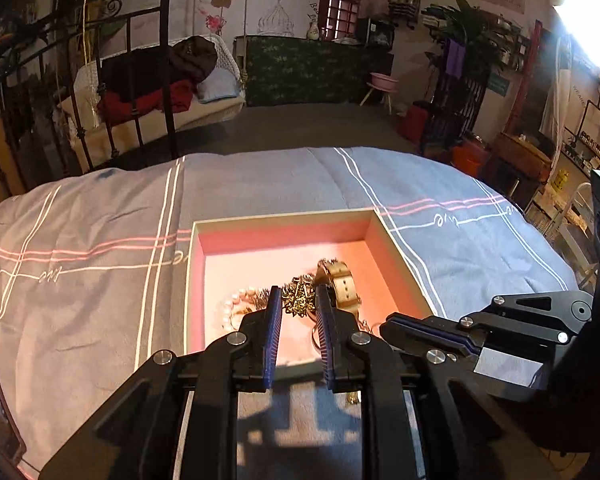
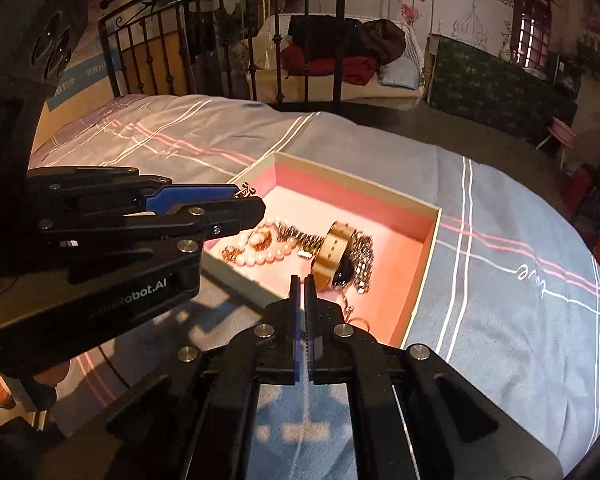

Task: Organize jewelry
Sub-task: 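Lower the gold brooch into the box and open the left gripper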

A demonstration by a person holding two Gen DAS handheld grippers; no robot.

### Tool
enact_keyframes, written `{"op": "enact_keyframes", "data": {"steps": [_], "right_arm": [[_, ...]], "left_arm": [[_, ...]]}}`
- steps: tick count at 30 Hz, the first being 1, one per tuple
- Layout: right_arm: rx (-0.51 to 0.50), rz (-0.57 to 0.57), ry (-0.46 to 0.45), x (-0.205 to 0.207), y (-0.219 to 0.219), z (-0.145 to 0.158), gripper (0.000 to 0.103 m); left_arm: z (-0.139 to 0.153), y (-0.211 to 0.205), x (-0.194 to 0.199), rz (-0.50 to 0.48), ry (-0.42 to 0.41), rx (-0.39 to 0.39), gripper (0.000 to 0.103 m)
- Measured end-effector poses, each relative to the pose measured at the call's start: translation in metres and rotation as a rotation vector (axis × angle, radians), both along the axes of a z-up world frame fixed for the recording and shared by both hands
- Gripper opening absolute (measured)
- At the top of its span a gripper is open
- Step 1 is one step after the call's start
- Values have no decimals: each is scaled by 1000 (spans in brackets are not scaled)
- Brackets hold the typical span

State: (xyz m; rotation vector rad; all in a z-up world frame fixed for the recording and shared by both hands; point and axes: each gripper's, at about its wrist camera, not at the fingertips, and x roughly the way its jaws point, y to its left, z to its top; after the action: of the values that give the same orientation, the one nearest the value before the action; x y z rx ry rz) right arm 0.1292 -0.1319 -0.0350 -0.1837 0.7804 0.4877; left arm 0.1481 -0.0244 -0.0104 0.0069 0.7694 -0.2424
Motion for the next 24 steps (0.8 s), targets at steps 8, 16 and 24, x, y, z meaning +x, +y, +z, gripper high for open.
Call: {"op": "enact_keyframes", "data": {"steps": [8, 16, 24], "right_arm": [[19, -50, -35, 24, -3, 16, 3], [-9, -36, -18, 26, 2, 9, 3], [-20, -36, 6, 30, 3, 0, 3]], "left_arm": [[6, 2, 29, 24, -2, 4, 17], [0, -1, 34, 24, 21, 2, 17], [-5, -3, 41, 27, 44, 4, 17]]}}
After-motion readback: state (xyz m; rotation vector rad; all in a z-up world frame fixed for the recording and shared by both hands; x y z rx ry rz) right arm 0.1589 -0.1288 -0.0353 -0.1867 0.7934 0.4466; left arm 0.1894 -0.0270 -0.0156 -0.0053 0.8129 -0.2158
